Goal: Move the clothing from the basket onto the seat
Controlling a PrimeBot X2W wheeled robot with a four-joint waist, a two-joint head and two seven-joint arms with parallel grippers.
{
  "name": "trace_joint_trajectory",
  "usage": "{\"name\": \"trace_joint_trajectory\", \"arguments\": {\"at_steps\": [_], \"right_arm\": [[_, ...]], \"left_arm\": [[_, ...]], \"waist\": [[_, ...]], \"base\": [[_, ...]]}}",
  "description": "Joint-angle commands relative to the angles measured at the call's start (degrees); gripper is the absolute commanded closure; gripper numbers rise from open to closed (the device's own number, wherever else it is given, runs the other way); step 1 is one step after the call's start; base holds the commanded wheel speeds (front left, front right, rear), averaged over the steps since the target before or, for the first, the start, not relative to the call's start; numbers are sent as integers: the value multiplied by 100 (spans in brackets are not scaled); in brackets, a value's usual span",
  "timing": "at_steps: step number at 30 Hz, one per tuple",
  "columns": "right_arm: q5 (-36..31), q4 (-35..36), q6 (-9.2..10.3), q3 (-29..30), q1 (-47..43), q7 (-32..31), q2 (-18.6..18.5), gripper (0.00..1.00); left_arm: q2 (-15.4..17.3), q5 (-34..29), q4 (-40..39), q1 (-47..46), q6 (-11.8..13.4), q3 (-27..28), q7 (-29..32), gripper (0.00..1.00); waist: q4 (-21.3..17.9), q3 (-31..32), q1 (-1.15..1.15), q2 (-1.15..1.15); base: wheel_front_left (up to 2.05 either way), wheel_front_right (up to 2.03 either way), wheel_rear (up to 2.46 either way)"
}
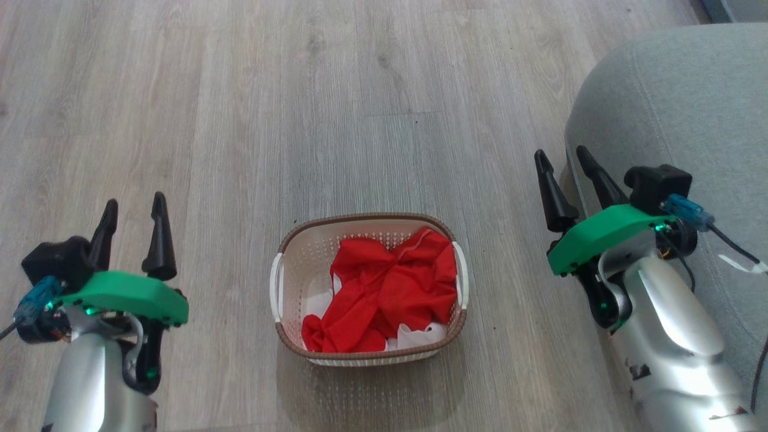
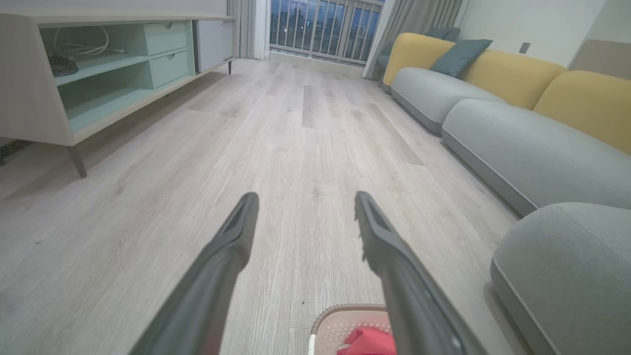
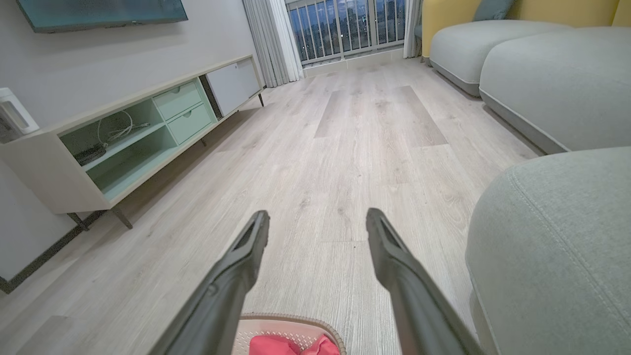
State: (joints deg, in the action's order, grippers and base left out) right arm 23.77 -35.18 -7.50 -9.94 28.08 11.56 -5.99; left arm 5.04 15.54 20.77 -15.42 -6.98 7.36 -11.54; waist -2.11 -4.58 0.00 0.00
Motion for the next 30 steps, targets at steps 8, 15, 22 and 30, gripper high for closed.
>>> {"name": "trace_joint_trajectory", "arguments": {"at_steps": [8, 15, 22, 30], "right_arm": [[-680, 41, 1, 43, 463, 195, -6, 0], [-1265, 23, 1, 192, 566, 313, 1, 0], [-1492, 103, 1, 310, 577, 344, 29, 0], [-1583, 285, 1, 438, 690, 344, 62, 0]], "left_arm": [[174, -572, -93, -434, -45, 200, -198, 0], [190, -975, -25, -484, -49, 229, -315, 0], [211, -1031, 8, -490, -50, 173, -346, 0], [172, -902, 36, -547, -50, 34, -346, 0]], "waist": [[-20, -10, 0, 0], [-39, -3, 0, 0], [-55, -39, 0, 0], [-87, -380, 0, 0]], "base": [[0, 0, 0], [0, 0, 0], [0, 0, 0], [0, 0, 0]]}}
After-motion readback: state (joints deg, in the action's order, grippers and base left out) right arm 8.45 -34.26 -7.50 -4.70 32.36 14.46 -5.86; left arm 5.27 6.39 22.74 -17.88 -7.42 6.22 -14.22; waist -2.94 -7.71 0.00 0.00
